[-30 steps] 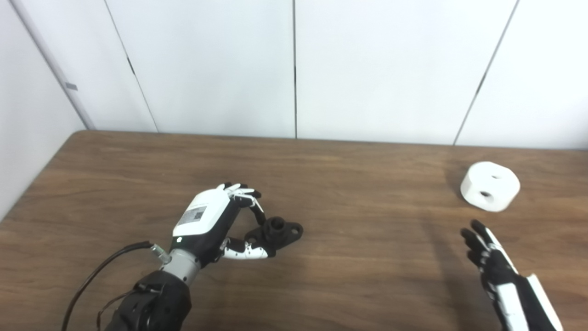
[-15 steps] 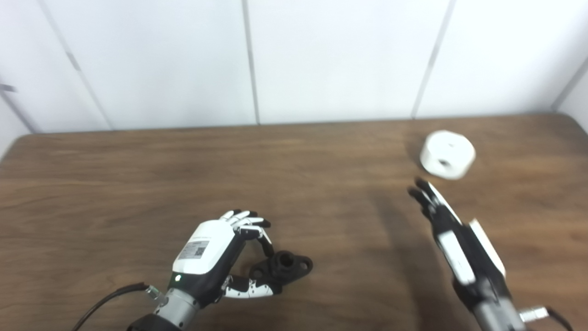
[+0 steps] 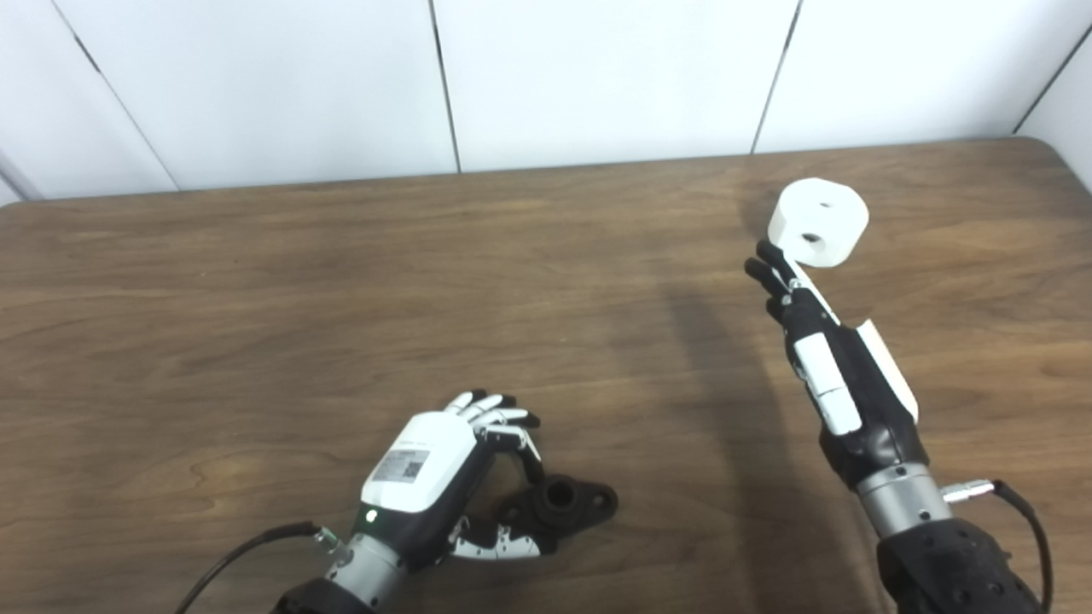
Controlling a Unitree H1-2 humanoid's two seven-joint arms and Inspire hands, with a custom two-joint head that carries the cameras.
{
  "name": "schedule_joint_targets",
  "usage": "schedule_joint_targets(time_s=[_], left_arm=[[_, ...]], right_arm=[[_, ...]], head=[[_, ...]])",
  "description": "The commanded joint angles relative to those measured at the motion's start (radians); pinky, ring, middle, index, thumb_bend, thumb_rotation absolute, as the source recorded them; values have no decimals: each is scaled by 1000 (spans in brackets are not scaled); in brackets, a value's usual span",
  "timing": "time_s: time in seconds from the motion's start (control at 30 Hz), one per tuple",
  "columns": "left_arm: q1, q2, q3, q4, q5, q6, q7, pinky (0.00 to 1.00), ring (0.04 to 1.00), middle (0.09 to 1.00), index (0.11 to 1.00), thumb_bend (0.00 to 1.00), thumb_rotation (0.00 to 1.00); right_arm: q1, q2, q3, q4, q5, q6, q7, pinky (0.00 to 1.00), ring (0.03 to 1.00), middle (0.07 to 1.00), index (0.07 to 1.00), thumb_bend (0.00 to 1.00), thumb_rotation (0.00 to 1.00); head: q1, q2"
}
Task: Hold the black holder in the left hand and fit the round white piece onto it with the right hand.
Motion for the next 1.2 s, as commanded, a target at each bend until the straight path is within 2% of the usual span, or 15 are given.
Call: schedule_joint_targets(time_s=[0.0, 0.13, 0.27, 0.57, 0.8, 0.87, 0.9, 0.93, 1.1, 1.17], left_arm=[[-7, -1, 7, 3, -2, -24, 7, 970, 910, 823, 489, 516, 54], [-3, 2, 14, 19, 4, -30, 8, 967, 911, 826, 489, 517, 56], [1, 1, 15, 48, 26, -51, 33, 967, 915, 824, 489, 517, 54], [4, -8, 21, 75, 44, -69, 63, 974, 921, 825, 489, 516, 54], [4, -15, 20, 87, 45, -74, 71, 980, 922, 826, 489, 515, 54], [4, -17, 19, 88, 46, -69, 67, 982, 925, 827, 489, 515, 54], [4, -17, 19, 86, 47, -68, 64, 982, 926, 828, 489, 516, 54], [3, -17, 19, 88, 48, -68, 65, 983, 926, 829, 489, 516, 54], [10, -8, 27, 94, 42, -78, 76, 981, 924, 827, 488, 518, 52], [14, -3, 32, 94, 40, -82, 77, 980, 924, 827, 488, 518, 52]], right_arm=[[-30, 21, -5, -47, 0, -7, -9, 1000, 988, 944, 962, 666, 1000], [-36, 19, -10, -56, -5, 12, -9, 1000, 987, 936, 957, 689, 1000], [-40, 13, -22, -61, -1, 15, -11, 1000, 987, 935, 954, 664, 1000], [-56, -13, -100, -63, 37, 29, -2, 1000, 982, 949, 969, 654, 1000], [-101, -77, -156, -44, 10, 21, 1, 1000, 980, 955, 959, 636, 1000], [-120, -105, -163, -40, -13, 32, 4, 1000, 996, 962, 963, 641, 936], [-130, -128, -156, -37, -57, 38, 8, 1000, 997, 964, 963, 644, 901], [-140, -151, -148, -26, -102, 34, 10, 985, 991, 964, 966, 652, 888], [-192, -229, -131, 28, -207, 37, 29, 973, 987, 975, 970, 702, 770], [-221, -265, -125, 60, -238, 32, 42, 927, 975, 985, 970, 724, 705]], head=[[0, 6], [4, 11], [10, 10], [-2, 4], [-43, -13], [-51, -18], [-51, -18], [-93, -37], [-147, -72], [-153, -77]])
